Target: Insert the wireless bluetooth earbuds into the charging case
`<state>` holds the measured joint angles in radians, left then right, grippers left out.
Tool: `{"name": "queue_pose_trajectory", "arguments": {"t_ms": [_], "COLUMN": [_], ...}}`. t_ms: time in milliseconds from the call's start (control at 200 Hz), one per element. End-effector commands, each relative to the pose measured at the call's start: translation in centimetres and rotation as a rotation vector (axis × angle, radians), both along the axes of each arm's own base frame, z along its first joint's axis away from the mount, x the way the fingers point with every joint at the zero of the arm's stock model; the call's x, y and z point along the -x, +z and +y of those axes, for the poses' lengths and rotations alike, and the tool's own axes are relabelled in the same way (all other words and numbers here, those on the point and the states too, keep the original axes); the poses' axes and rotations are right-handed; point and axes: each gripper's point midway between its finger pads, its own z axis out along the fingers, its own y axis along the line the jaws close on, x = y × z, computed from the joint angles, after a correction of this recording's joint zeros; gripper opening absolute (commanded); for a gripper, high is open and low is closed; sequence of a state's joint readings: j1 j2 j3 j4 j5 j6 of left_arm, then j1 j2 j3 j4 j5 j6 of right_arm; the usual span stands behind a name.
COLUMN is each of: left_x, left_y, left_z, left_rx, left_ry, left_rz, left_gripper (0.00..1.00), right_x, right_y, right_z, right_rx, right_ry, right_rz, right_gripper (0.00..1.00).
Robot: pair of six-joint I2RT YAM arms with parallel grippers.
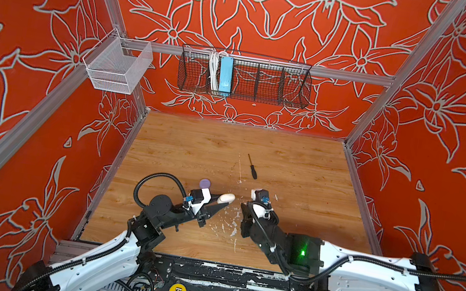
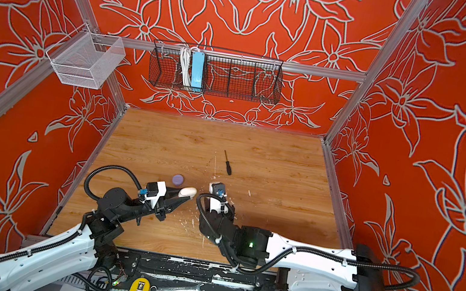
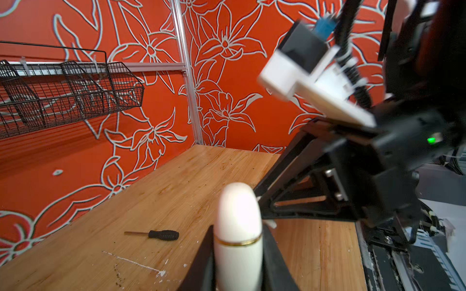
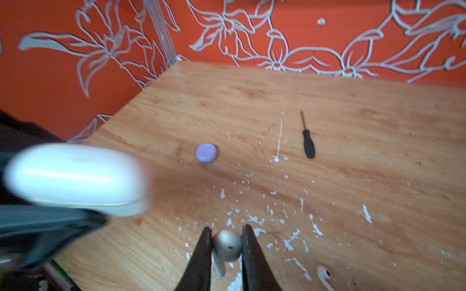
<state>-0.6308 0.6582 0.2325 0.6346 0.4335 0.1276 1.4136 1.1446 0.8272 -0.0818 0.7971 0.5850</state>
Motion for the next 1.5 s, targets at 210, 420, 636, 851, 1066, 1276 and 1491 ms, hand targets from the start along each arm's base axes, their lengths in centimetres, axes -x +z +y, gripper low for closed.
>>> {"name": "queue_pose_trajectory", "arguments": {"t_ms": [210, 420, 636, 851, 1066, 1276, 1491], "left_x": [0.4, 0.9, 1.0, 1.1, -0.2, -1.1, -0.9], "left_y": [1.4, 2.3, 2.7, 3.0, 2.5, 2.0, 2.1], "left_z": [0.4, 0.6, 0.6, 0.7, 1.3, 1.9, 2.1], "left_rx": [0.07, 0.107, 0.107, 0.121, 0.108, 0.107, 0.115], "left_ry": [0.011, -0.01, -0.012, -0.017, 0.067, 0.126, 0.131], "left_rz": [-0.042, -0.047, -0.034, -0.023, 0.019, 0.028, 0.02], "left_gripper": [0.0, 0.0, 0.0, 0.0, 0.0, 0.0, 0.0], "right_x": [2.9, 3.6, 2.7, 1.1, -0.3, -0.6, 1.2], "right_y": [8.3, 9.8, 9.5, 7.2, 2.0, -8.5, -14.9], "right_z": [4.4, 5.7, 5.3, 3.1, -0.3, -3.5, -2.4], "right_rx": [-0.201, -0.232, -0.218, -0.211, -0.049, 0.064, 0.119], "right_ry": [0.028, 0.059, 0.028, 0.026, -0.024, -0.117, -0.077], "right_rz": [-0.197, -0.242, -0.249, -0.193, -0.075, 0.176, 0.375], "right_gripper": [0.2, 0.2, 0.2, 0.2, 0.21, 0.21, 0.21]}}
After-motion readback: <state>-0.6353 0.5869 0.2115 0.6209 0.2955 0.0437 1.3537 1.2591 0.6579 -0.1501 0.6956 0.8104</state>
